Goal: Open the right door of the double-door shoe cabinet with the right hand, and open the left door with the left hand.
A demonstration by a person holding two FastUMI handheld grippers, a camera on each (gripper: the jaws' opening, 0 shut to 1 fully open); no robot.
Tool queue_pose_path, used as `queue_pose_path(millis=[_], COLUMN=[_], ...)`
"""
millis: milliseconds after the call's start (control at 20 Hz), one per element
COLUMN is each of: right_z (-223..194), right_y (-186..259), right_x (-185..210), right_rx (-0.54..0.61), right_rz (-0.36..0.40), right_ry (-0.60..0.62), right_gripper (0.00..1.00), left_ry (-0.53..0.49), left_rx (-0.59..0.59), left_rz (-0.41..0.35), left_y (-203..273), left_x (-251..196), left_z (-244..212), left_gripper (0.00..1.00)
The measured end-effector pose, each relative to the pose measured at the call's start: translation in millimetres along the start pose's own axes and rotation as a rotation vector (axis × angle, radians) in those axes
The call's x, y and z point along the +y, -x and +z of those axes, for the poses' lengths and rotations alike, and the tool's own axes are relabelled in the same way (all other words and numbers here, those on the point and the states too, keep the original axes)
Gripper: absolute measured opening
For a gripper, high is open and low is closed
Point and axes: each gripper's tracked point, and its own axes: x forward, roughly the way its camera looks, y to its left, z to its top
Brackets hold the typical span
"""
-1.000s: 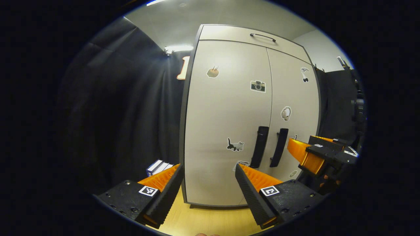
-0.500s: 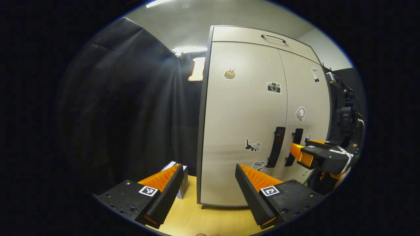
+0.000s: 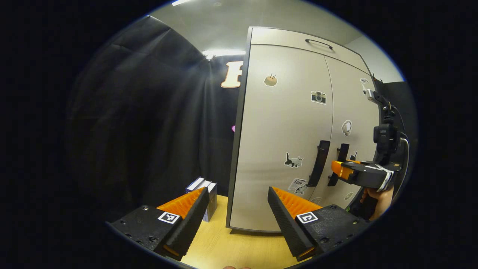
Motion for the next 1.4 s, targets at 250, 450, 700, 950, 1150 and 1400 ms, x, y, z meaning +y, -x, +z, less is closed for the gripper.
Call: queue_pose_path(millis=[250, 450, 700, 950, 1150, 1400], right_z=[-2, -3, -3, -2, -3, -2], right_y=[-3, -6, -5, -3, 3, 11], right_x=[-2, -2, -4, -3, -3, -7], right_rx=[0.007, 0.008, -0.009, -0.024, -0.003, -0.016], right_rz=[-0.018, -0.028, -0.029, 0.0, 0.016, 0.0], right_ry=[-0.037, -0.018, -0.037, -0.047, -0.06, -0.042], right_gripper=[0.26, 0.3, 0.3, 0.19, 0.19, 0.18], left_ry=[-0.006, -0.002, 0.014, 0.009, 0.008, 0.002], left_rx=[0.015, 0.018, 0.033, 0.043, 0.045, 0.054], left_rz=[0.015, 0.022, 0.004, -0.015, -0.028, -0.032], left_y=[6, 8, 11, 14, 20, 28], left_x=[8, 11, 5, -1, -5, -5], left_z=[-7, -9, -14, -18, -20, -23], left_gripper=[0.98, 0.98, 0.98, 0.98, 0.98, 0.98])
